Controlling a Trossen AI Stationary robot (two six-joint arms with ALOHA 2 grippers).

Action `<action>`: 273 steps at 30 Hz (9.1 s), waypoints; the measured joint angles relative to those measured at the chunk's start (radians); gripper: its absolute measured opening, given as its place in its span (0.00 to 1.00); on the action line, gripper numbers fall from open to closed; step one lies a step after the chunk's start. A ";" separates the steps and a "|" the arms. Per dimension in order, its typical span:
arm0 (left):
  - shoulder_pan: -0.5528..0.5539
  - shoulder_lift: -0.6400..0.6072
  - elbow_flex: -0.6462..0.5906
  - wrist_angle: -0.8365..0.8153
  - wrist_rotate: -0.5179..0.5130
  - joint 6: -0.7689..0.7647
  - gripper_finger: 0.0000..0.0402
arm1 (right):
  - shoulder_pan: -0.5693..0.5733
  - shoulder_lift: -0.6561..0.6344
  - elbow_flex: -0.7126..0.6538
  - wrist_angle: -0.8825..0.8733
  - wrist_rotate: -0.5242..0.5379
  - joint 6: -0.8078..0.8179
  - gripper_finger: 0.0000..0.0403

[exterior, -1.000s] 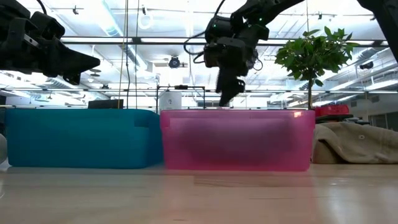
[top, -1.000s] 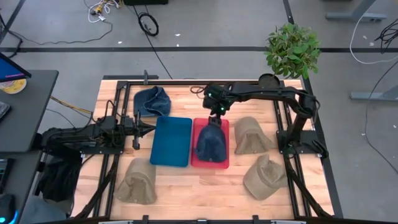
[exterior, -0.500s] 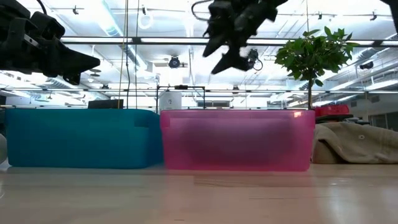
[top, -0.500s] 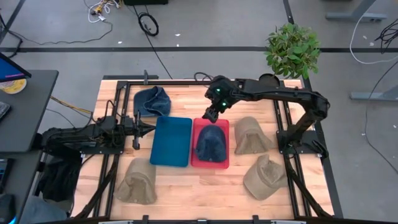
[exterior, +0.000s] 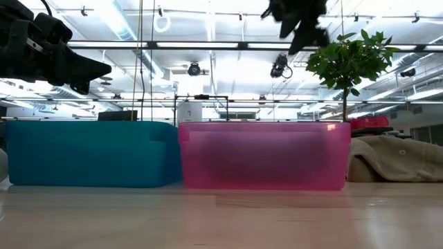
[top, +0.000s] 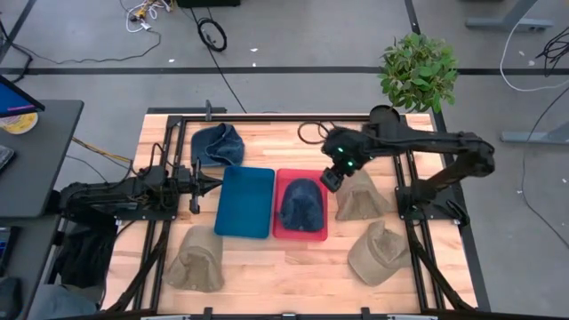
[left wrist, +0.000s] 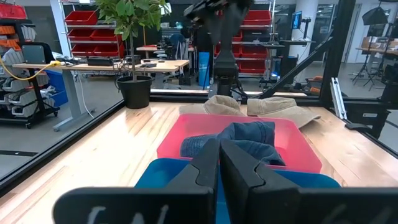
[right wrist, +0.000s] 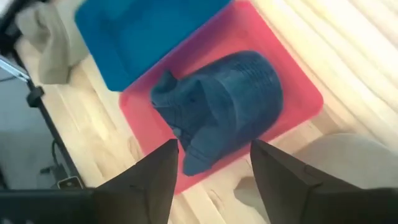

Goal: Pick & Place hat
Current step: Put the bottom right brown cap into the blue bin

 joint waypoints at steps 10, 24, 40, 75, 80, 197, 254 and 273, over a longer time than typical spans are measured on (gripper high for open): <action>0.000 0.000 0.000 0.000 0.000 0.000 0.04 | 0.149 -0.119 -0.001 -0.049 0.191 0.104 0.50; 0.000 0.000 0.000 0.000 0.000 0.000 0.04 | 0.382 -0.397 -0.368 -0.006 0.058 0.473 0.50; 0.000 0.000 0.000 0.000 0.000 0.000 0.04 | 0.781 -0.389 -0.582 0.135 0.099 0.995 0.50; -0.001 0.000 0.000 0.113 -0.017 -0.741 0.04 | 0.912 -0.279 -0.792 0.401 0.164 1.227 0.37; -0.001 0.000 0.000 0.115 -0.020 -0.885 0.04 | 0.912 -0.279 -0.793 0.374 0.133 1.230 0.37; 0.034 1.488 1.295 0.382 0.426 -1.405 0.78 | 0.290 0.097 0.385 -0.116 0.295 -1.019 0.00; 0.103 1.505 1.317 0.081 0.768 -1.256 0.71 | 0.338 0.091 0.456 -0.281 0.303 -0.928 0.00; 0.134 1.505 1.317 0.026 0.831 -1.205 0.71 | 0.312 0.088 0.456 -0.351 0.152 -0.862 0.00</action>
